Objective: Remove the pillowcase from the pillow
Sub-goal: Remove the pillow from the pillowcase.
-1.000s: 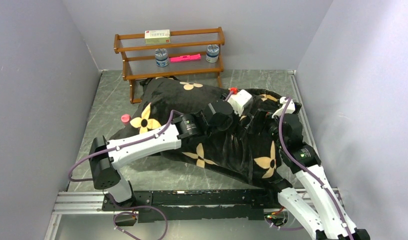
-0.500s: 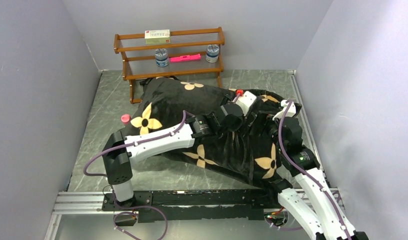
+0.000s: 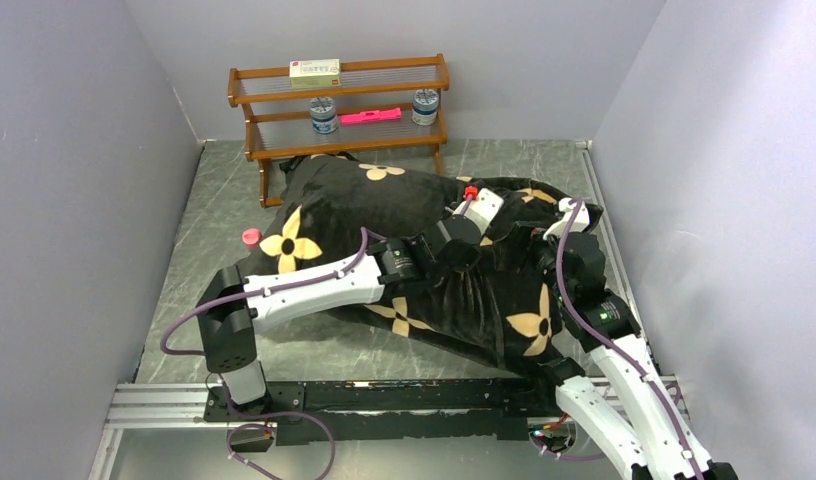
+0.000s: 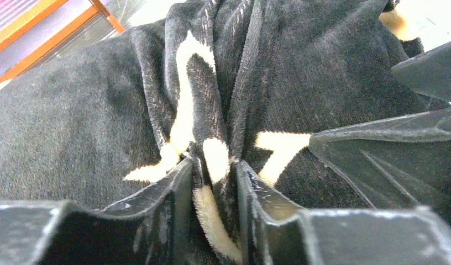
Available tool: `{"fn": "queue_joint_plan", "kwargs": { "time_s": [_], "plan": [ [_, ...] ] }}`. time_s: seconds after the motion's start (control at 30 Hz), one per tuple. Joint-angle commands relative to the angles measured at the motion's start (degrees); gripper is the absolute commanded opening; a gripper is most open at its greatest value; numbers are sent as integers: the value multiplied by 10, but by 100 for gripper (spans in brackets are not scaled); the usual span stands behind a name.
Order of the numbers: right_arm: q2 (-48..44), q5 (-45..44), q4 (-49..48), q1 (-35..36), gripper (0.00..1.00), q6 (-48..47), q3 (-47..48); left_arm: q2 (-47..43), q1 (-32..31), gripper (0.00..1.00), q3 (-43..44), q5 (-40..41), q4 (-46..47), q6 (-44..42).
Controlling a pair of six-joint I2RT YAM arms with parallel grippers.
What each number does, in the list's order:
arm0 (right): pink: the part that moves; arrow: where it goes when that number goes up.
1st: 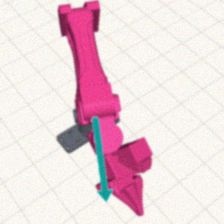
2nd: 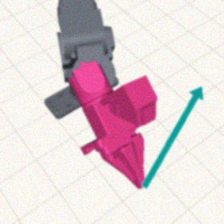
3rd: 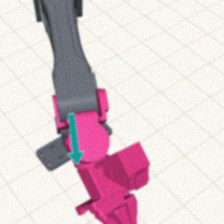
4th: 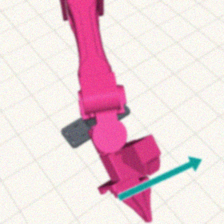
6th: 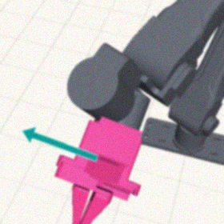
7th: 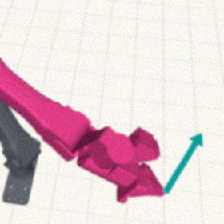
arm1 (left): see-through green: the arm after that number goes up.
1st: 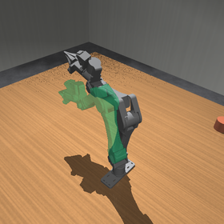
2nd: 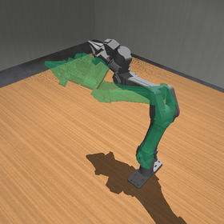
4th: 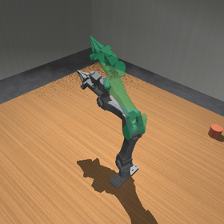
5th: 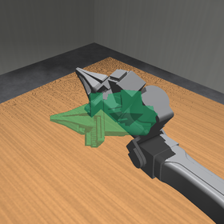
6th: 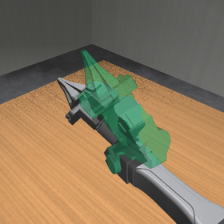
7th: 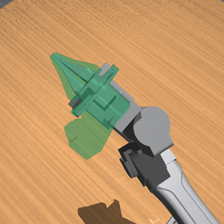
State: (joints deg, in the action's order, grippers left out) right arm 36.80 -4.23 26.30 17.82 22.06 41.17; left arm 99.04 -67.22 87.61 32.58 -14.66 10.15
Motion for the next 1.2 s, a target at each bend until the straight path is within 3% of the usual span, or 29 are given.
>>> {"fn": "queue_joint_plan", "kwargs": {
  "time_s": [0.0, 0.1, 0.33, 0.5, 0.83, 1.0, 1.17],
  "plan": [
    [19, 68, -32, 4, 100, -8, 32, -46, 8, 31, -27, 41, -3, -4],
    [31, 92, -47, 4, 100, 1, 48, -60, 9, 18, -42, 34, 6, -1],
    [79, 133, -52, 4, 100, -1, 76, -82, 17, 5, -69, 12, 26, 10],
    [101, 147, -50, 4, 100, -3, 82, -97, 33, 5, -90, -30, 52, 26],
    [147, 77, 18, 5, 96, -20, 77, -109, 66, 5, -79, -86, 19, 45],
    [139, 21, 57, 5, 78, -23, 83, -110, 76, 5, -89, -91, 10, 50],
    [133, -28, 99, 5, 40, -15, 86, -121, 88, 5, -113, -93, 7, 59]
  ]
}}
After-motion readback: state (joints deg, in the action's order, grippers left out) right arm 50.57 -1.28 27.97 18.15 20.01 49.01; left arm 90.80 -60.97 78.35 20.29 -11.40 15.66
